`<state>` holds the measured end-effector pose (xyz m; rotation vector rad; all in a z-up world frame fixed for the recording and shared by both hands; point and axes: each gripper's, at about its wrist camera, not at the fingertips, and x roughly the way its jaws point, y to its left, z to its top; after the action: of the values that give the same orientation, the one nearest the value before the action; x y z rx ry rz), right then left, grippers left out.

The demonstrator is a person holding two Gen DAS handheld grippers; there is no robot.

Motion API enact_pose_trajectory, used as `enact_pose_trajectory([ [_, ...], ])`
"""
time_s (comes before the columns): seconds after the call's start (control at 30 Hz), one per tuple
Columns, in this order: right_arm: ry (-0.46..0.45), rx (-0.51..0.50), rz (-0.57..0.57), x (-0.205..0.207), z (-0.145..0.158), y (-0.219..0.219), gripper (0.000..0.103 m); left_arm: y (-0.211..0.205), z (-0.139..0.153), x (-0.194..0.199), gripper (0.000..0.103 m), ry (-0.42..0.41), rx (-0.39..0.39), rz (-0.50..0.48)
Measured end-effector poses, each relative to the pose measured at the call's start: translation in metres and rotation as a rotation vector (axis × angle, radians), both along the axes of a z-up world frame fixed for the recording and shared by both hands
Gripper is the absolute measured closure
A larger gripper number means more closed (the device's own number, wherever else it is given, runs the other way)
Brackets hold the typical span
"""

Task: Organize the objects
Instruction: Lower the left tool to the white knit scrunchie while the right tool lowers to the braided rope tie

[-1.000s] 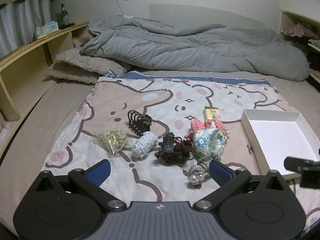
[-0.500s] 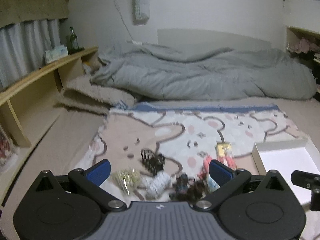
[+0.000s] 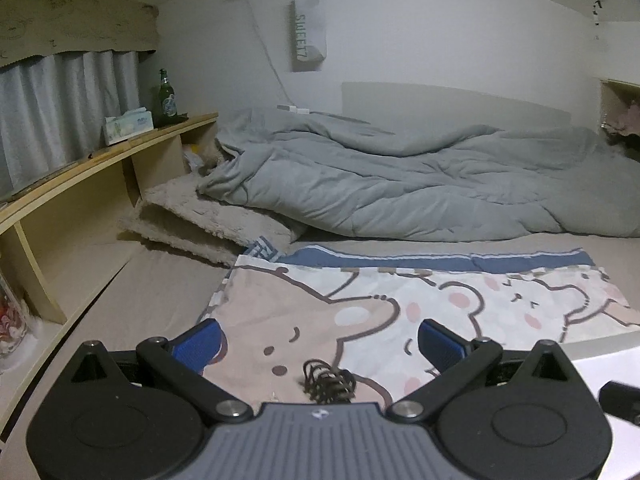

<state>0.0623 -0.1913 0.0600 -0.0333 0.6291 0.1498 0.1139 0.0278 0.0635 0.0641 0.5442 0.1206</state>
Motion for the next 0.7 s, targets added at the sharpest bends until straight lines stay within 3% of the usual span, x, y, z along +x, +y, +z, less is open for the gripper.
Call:
enact_pose_trajectory([
  [0.2, -0.090, -0.005, -0.004, 0.013, -0.020, 0.007, 0.000, 0.011, -0.032, 0.025, 0.000, 0.021, 0.031, 0.003],
  [0.4, -0.032, 0.049, 0.044, 0.033, -0.063, 0.008, 0.000, 0.025, -0.078, 0.035, 0.000, 0.073, 0.036, 0.000],
  [0.6, 0.035, 0.060, 0.047, 0.039, -0.119, 0.013, 0.000, 0.030, -0.117, 0.042, 0.000, 0.129, 0.049, -0.005],
  [0.7, 0.058, 0.034, 0.094, 0.040, -0.137, 0.020, 0.000, 0.035, -0.130, 0.046, 0.000, 0.159, 0.018, -0.015],
])
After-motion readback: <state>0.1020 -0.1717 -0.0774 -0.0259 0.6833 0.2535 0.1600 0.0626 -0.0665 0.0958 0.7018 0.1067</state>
